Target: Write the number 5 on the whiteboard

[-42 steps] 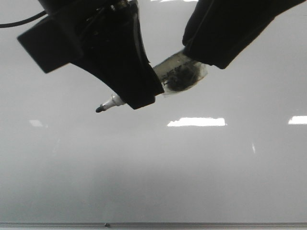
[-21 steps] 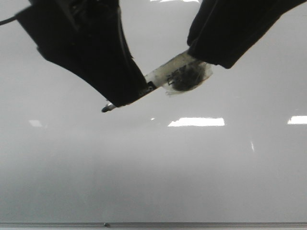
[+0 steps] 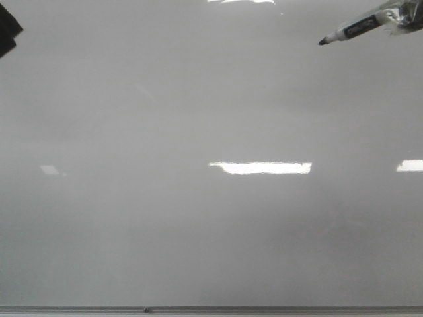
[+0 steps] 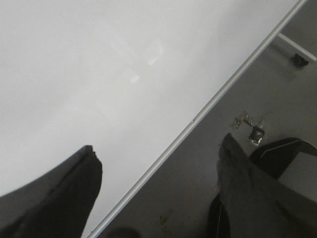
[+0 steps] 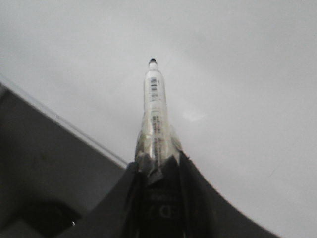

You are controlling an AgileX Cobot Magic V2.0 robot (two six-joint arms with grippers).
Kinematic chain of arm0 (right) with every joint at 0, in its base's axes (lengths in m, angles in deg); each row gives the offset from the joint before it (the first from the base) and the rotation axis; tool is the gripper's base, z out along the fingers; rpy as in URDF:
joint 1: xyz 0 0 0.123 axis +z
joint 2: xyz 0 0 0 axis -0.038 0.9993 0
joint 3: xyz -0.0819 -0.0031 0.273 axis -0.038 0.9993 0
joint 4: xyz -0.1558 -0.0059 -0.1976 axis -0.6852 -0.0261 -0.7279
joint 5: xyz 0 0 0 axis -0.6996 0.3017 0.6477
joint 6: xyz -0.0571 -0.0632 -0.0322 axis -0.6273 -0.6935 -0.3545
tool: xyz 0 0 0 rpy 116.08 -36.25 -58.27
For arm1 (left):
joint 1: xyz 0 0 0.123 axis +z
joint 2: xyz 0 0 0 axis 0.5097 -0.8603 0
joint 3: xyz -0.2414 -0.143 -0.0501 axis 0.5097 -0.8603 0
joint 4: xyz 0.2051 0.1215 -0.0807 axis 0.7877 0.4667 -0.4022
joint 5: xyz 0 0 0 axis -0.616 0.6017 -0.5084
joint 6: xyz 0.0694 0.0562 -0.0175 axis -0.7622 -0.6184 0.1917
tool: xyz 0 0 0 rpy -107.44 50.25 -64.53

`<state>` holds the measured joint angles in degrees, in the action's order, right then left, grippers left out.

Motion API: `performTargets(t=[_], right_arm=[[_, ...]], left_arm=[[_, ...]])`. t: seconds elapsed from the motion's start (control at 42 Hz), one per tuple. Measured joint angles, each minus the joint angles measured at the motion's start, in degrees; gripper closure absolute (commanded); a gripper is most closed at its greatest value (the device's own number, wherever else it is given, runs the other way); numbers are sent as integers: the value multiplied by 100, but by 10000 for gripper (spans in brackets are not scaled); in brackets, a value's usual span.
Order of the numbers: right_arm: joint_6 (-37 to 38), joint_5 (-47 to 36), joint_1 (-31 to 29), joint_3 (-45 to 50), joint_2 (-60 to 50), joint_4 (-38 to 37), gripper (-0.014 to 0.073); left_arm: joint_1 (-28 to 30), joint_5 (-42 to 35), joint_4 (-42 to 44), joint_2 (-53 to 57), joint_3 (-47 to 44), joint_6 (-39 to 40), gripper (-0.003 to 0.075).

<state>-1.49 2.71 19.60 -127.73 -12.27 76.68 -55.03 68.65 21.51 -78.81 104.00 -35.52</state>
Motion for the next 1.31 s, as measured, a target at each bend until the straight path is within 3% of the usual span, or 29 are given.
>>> performTargets(t=[0.143, 0.31, 1.311], right_arm=[[426, -1667, -39, 1201, -592, 132, 662], [359, -2309, -39, 1432, -396, 176, 662], [380, -3299, -60, 1293, 430, 198, 662]], left_arm=[[56, -162, -41, 275, -120, 48, 238], [56, -246, -162, 275, -124, 52, 238], [56, -295, -213, 275, -124, 61, 238]])
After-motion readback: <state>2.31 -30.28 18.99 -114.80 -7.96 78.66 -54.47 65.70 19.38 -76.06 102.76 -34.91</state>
